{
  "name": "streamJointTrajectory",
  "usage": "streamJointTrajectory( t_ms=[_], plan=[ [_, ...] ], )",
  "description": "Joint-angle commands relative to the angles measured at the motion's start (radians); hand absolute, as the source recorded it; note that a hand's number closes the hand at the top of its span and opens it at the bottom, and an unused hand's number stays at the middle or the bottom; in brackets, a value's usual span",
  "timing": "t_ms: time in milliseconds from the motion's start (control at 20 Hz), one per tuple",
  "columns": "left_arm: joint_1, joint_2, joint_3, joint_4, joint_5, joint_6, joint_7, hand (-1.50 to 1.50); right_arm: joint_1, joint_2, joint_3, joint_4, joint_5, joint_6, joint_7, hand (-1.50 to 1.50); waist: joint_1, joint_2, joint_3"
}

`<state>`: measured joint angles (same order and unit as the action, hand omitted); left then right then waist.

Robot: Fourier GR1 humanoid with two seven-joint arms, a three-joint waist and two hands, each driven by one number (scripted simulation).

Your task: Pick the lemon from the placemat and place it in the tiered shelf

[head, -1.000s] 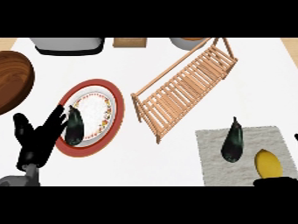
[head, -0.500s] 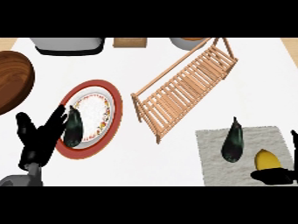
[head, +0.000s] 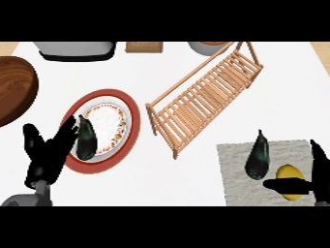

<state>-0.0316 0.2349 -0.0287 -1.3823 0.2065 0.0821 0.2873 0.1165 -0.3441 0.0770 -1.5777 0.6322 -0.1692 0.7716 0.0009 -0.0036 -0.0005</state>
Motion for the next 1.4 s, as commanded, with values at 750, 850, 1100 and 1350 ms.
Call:
streamJointTrajectory(
  t_ms=[750,850,1100,1350],
  plan=[
    [-0.069,-0.015,0.063,0.135,-0.032,-0.039,-0.059,0.00,0.056,0.038,0.105,-0.169,0.085,0.047,-0.179,1.50,-0.014,0.003,-0.001],
    [0.005,-0.024,0.021,0.022,-0.027,-0.038,-0.011,0.00,0.006,-0.015,0.240,-0.180,0.033,0.183,-0.370,1.50,0.013,-0.004,0.000],
    [-0.038,-0.006,0.012,0.051,-0.038,-0.057,0.002,0.00,-0.066,-0.075,0.547,-0.272,-0.010,0.404,-0.700,1.50,0.066,0.000,0.001],
    [0.021,-0.017,0.041,0.025,-0.026,-0.034,-0.031,0.00,-0.085,-0.224,0.410,-0.589,-0.168,0.496,-0.820,1.50,-0.004,-0.005,0.000]
  ],
)
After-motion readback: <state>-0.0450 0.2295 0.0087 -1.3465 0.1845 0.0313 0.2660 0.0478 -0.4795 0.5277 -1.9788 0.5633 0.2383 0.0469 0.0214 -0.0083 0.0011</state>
